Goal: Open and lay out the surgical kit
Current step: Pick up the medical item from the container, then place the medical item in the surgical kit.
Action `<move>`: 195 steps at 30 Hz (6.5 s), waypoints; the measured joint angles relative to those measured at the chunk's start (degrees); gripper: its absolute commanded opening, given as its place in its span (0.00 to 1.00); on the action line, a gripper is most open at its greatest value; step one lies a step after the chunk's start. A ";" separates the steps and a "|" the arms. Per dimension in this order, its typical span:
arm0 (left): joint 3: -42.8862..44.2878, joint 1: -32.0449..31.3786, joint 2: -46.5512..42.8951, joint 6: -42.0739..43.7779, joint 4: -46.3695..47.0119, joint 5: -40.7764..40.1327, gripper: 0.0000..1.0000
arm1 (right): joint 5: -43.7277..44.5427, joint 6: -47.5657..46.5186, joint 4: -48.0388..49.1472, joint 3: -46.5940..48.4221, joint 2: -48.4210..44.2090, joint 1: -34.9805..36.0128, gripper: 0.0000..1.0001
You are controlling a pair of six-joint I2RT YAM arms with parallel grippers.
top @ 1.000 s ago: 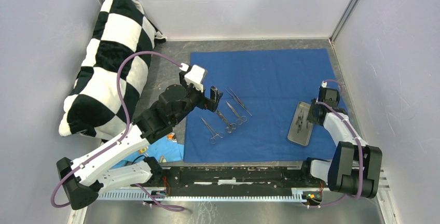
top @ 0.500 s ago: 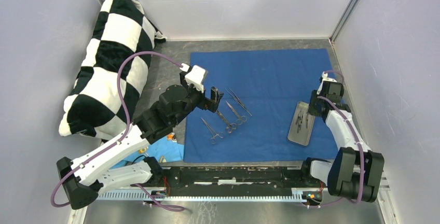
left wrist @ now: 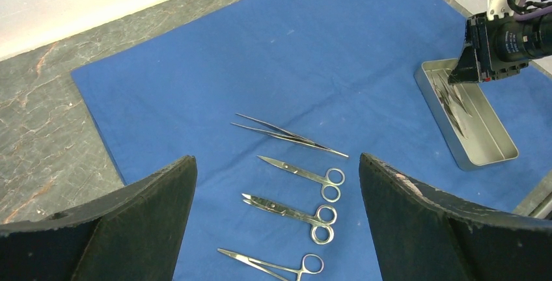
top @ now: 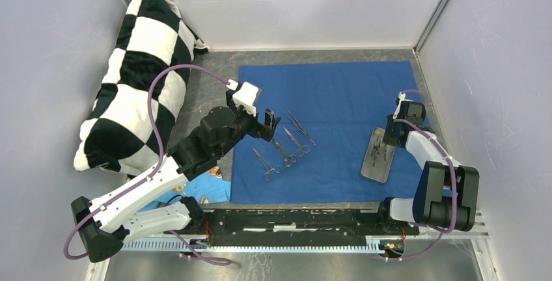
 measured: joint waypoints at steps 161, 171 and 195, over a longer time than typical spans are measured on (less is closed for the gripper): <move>-4.22 14.16 -7.50 -33.38 -11.21 12.41 0.85 | -4.52 8.44 12.92 13.99 0.11 62.10 0.01; 6.05 14.16 -8.83 -16.70 -10.32 1.70 0.87 | -12.48 -2.69 -1.36 18.62 9.35 42.16 0.03; -6.91 14.16 -7.96 -9.31 -3.37 -4.61 0.88 | -0.35 -8.70 -8.33 23.91 23.06 42.49 0.06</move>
